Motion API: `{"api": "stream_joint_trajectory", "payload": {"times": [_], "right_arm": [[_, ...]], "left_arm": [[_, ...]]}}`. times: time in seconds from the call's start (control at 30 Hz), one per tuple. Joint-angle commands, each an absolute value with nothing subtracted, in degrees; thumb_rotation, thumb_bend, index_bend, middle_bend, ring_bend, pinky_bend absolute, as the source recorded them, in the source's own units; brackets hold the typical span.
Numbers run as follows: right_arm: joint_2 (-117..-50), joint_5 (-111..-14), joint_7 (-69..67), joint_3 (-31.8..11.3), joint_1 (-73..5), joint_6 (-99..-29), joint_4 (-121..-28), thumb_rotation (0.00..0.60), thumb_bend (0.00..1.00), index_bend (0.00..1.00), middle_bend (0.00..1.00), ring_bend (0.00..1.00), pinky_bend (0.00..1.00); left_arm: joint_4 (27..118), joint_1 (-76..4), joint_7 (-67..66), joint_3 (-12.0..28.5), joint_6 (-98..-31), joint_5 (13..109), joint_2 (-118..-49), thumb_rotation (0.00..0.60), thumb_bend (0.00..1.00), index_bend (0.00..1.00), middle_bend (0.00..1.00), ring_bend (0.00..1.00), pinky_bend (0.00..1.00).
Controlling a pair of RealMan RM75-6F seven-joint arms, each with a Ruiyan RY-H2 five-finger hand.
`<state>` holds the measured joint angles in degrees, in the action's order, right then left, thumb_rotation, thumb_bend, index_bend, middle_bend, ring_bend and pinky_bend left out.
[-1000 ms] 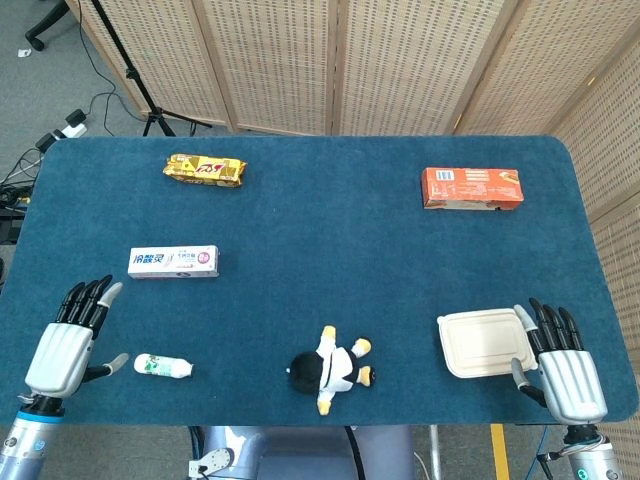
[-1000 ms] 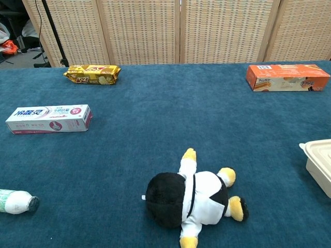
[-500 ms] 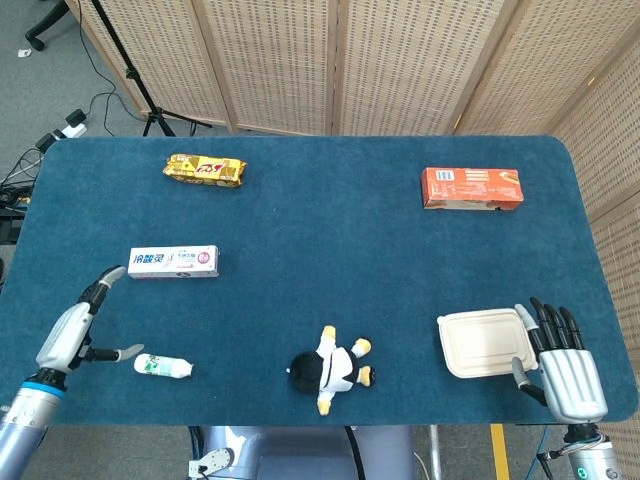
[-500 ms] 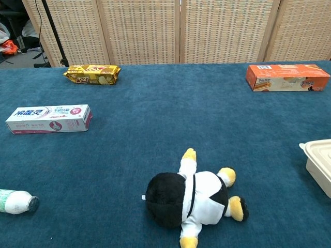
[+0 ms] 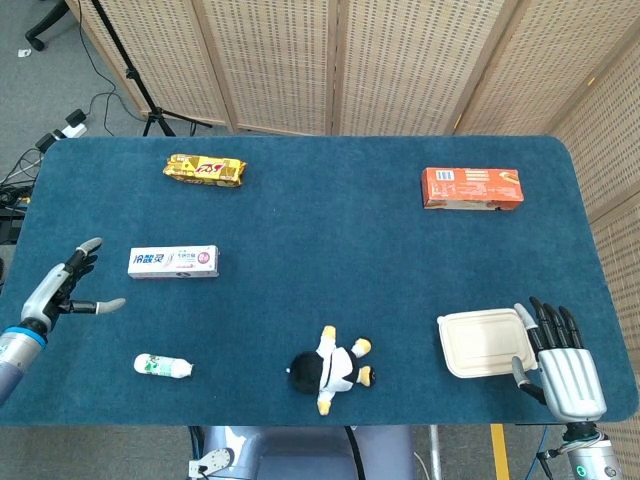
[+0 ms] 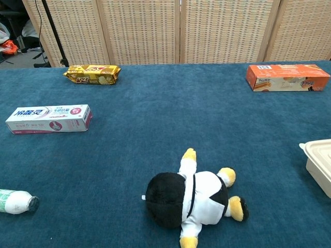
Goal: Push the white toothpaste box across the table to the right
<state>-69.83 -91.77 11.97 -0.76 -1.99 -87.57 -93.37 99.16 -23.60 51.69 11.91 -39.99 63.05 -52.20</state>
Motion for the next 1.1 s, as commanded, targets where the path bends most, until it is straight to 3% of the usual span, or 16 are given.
{"api": "stream_joint_trajectory", "payload": {"times": [0.03, 0.37, 1.1], "right_arm": [[-69.91, -91.77, 12.09, -0.75, -2.02, -87.52, -93.35, 0.6, 0.52, 0.0, 0.0, 0.0, 0.01], [-70.2, -91.52, 12.64, -0.74, -2.13, -87.16, -93.19, 0.6, 0.52, 0.0, 0.0, 0.0, 0.01], [-70.54, -91.2, 13.2, -0.7, -2.26, -86.77, -92.98, 0.6, 0.52, 0.0, 0.0, 0.0, 0.01]], "left_arm": [[96.78, -24.77, 52.12, 12.51, -37.48, 61.4, -52.78, 0.6, 0.0, 0.0, 0.0, 0.0, 0.0], [90.2, -26.46, 52.76, 13.01, -31.02, 58.53, -57.05, 0.6, 0.0, 0.0, 0.0, 0.0, 0.0], [81.77, -27.08, 49.24, 14.93, -27.98, 53.56, -65.07, 0.6, 0.0, 0.0, 0.0, 0.0, 0.0]]}}
